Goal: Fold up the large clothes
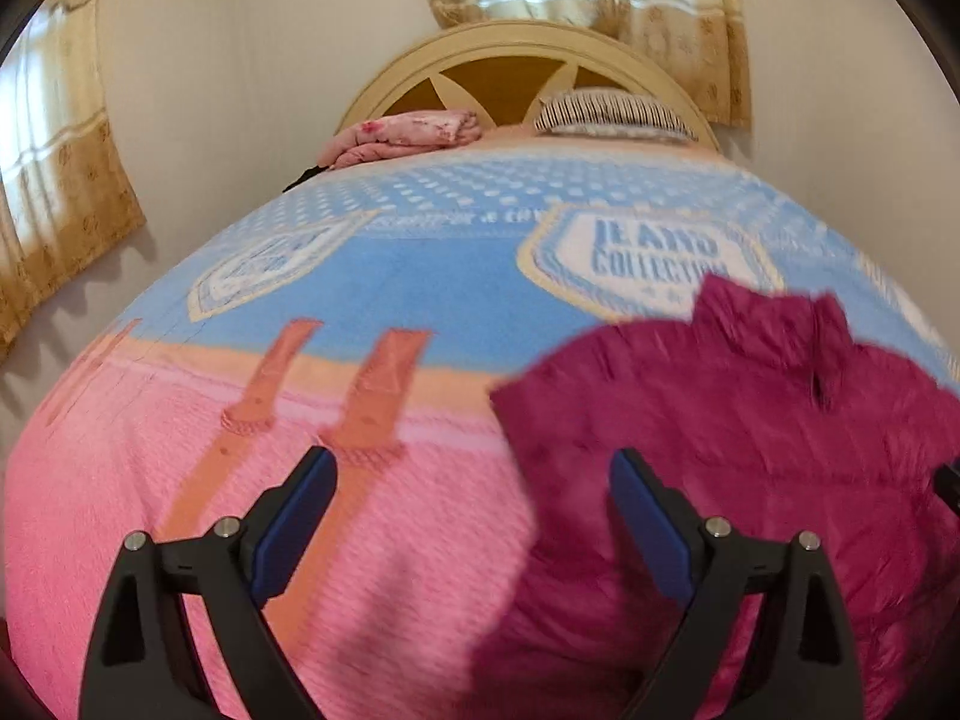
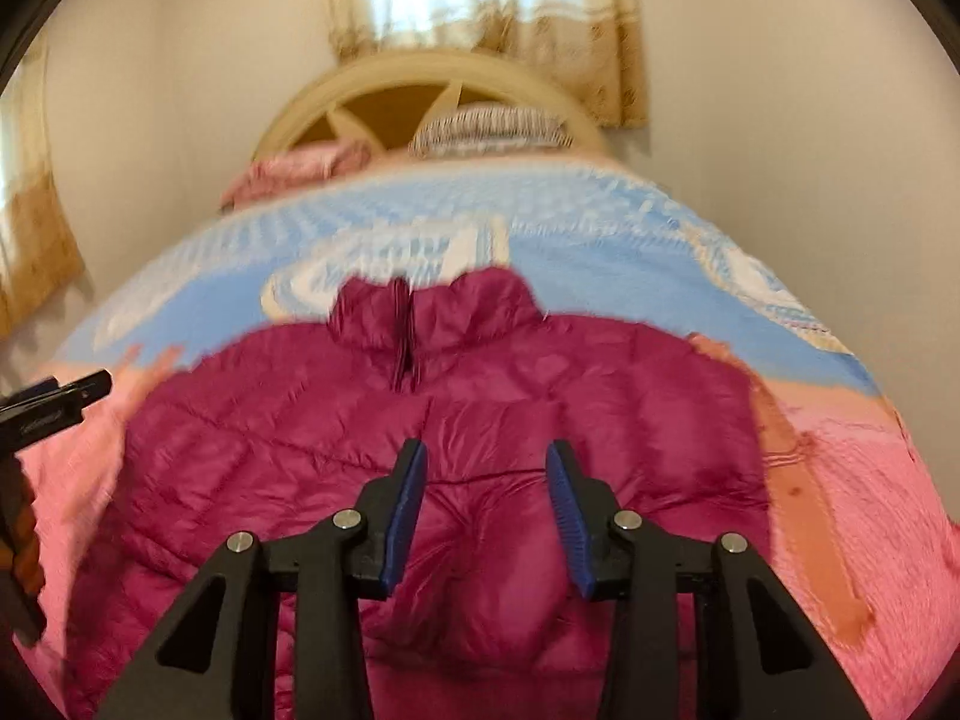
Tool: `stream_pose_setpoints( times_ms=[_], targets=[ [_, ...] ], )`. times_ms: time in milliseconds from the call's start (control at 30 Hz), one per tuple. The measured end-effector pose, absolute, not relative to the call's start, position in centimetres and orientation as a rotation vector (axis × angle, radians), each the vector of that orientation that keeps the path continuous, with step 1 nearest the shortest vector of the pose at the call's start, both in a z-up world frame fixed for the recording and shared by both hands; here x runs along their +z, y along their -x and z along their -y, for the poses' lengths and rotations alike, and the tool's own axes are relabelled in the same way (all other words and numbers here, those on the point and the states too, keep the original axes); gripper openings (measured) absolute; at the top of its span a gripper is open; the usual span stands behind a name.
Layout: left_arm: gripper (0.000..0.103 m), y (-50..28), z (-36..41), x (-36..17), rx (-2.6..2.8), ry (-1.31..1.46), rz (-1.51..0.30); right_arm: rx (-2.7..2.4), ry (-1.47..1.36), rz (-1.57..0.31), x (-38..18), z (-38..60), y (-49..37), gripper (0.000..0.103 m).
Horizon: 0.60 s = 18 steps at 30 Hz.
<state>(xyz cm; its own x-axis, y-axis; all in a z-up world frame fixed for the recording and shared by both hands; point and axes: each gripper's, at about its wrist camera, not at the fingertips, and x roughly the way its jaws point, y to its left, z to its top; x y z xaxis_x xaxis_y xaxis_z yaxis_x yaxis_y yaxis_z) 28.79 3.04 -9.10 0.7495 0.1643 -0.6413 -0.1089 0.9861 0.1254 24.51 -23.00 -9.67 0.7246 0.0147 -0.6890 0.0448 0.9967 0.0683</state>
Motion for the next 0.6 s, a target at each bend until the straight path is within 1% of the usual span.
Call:
stream_pose_setpoints(
  times_ms=[100,200,333,367,467,600],
  targets=[
    [0.094,-29.9,-2.6,-12.0,0.203,-0.089,-0.788,0.008,-0.127,-0.847,-13.3,23.6,-25.4,0.043],
    [0.096,-31.2,-4.2,-14.3,0.238,-0.011,-0.861,0.031,-0.172,-0.846,-13.5,23.9,-25.5,0.043],
    [0.099,-32.0,-7.0,-15.0,0.306,0.142,-0.903,0.032,-0.08,-0.863,-13.6,22.4,-26.0,0.044],
    [0.099,-32.1,-7.1,-15.0,0.328,0.139,-0.903,0.031,-0.051,-0.868,-13.6,21.9,-26.2,0.045],
    [0.102,-32.5,-6.3,-15.0,0.4,0.074,-0.897,0.015,0.03,-0.873,-13.8,20.3,-26.7,0.045],
    [0.103,-33.2,-6.7,-15.2,0.444,0.07,-0.904,0.049,-0.027,-0.867,-13.8,21.4,-26.5,0.046]
  ],
)
